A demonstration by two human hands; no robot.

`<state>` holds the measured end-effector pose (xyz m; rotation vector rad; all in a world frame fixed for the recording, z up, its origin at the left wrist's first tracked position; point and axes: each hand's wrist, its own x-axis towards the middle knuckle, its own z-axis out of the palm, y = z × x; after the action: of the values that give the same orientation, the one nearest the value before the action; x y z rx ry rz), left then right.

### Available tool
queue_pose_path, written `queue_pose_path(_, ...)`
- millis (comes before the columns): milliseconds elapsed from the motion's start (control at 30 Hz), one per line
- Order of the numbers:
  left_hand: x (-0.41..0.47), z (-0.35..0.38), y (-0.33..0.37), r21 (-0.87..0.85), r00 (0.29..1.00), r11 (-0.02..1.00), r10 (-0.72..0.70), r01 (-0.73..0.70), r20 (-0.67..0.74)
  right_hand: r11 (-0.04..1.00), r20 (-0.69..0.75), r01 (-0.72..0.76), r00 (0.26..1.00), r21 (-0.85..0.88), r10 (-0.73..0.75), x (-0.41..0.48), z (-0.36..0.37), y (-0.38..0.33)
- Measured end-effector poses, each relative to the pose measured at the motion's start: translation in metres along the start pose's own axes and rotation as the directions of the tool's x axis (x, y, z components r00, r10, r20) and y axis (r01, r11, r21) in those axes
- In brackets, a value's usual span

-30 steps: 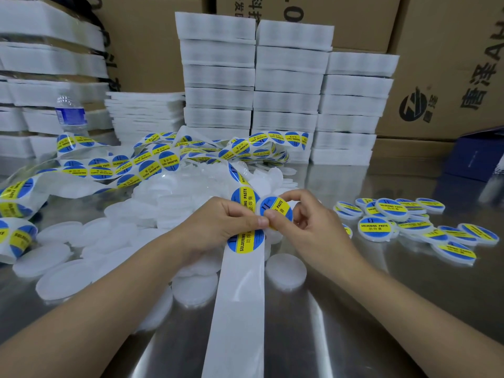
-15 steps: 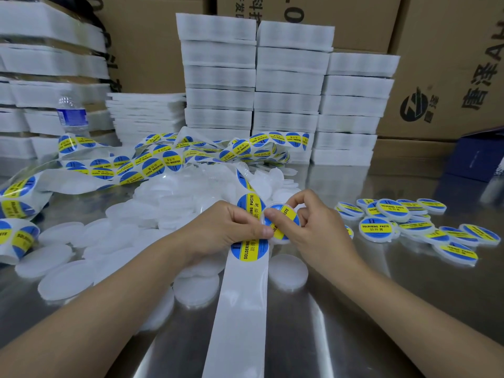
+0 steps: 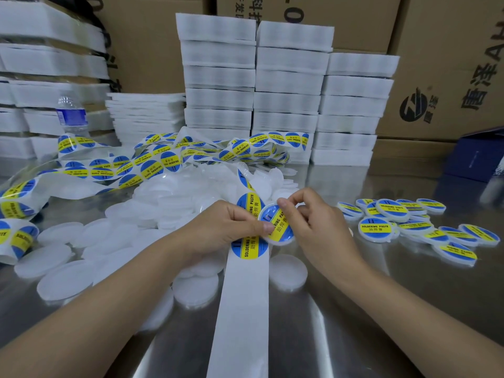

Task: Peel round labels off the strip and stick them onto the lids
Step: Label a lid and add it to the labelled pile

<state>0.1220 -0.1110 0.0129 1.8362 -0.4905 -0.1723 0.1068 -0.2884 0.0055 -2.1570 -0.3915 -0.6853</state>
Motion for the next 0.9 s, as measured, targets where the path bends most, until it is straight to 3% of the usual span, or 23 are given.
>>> queue_pose_path(433, -0.0004, -0.0039, -0.0019, -0.132, 0.998, 0.989, -0.061, 0.059, -0.014, 0.995, 0.139, 0.084, 0.986, 0.057, -0.091, -0.0053, -0.004, 0.0011)
queue_pose_path(900, -0.0003, -0.0003, 0.0023, -0.148, 0.994, 0.986, -0.092, 0.083, -0.055, 0.996, 0.117, 0.084, 0.99, -0.016, -0.082, -0.0011, -0.0057, 0.0021)
